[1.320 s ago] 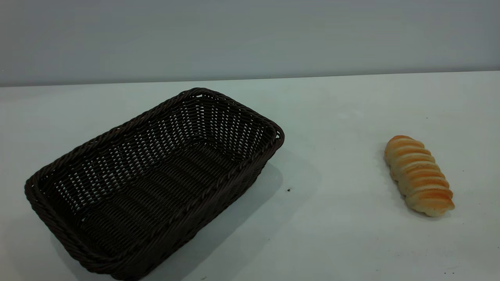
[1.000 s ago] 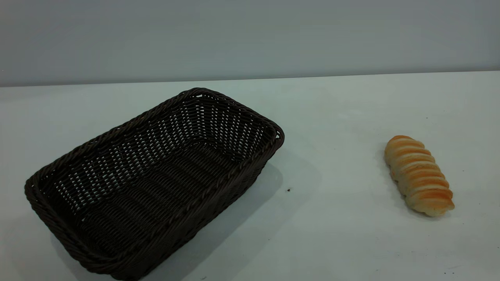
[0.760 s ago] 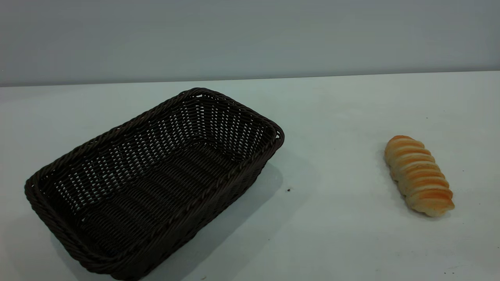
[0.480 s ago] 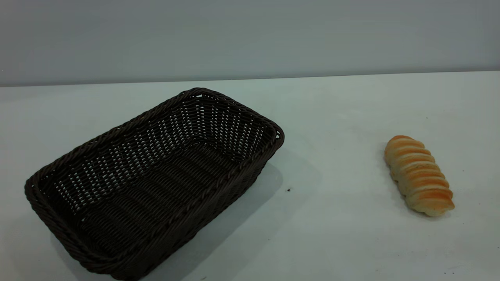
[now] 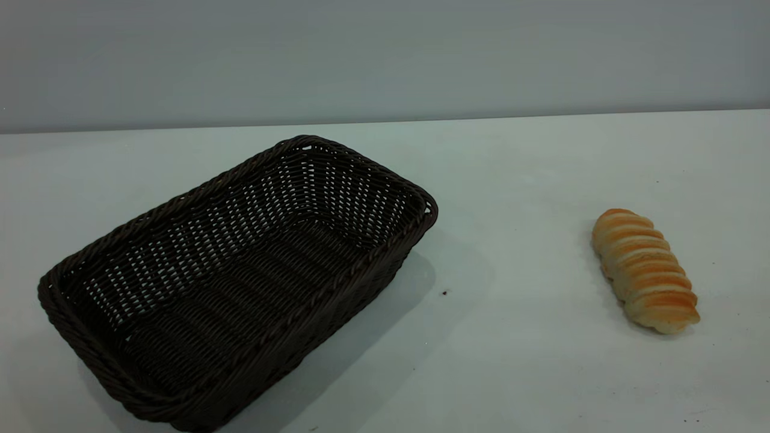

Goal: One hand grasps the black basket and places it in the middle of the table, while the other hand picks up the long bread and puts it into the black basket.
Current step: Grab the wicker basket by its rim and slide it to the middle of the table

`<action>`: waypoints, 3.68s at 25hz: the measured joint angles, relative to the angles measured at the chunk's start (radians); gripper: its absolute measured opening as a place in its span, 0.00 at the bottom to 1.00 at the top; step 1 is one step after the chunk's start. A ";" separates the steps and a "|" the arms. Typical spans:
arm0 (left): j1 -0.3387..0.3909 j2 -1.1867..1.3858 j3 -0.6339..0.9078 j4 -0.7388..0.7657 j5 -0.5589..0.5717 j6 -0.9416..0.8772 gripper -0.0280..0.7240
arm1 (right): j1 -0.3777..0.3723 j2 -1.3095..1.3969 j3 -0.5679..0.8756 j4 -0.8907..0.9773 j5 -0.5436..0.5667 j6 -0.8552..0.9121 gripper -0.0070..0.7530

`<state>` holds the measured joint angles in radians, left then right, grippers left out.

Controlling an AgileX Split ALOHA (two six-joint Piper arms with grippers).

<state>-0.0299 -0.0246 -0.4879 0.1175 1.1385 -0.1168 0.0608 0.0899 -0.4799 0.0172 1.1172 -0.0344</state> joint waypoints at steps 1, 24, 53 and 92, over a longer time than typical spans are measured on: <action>0.000 0.000 0.000 0.000 0.000 0.000 0.83 | 0.000 0.000 0.000 0.000 0.000 0.000 0.32; 0.000 0.000 0.000 -0.002 0.000 -0.046 0.83 | 0.000 0.000 0.000 0.048 0.000 0.000 0.32; 0.000 0.456 -0.002 -0.291 -0.492 -0.157 0.78 | 0.000 0.535 -0.019 0.182 -0.489 -0.036 0.32; -0.131 1.505 0.031 -0.330 -1.005 -0.564 0.74 | 0.000 0.696 0.030 0.199 -0.569 -0.138 0.32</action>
<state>-0.1611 1.4802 -0.4572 -0.2121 0.1334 -0.6813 0.0608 0.7856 -0.4500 0.2159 0.5481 -0.1727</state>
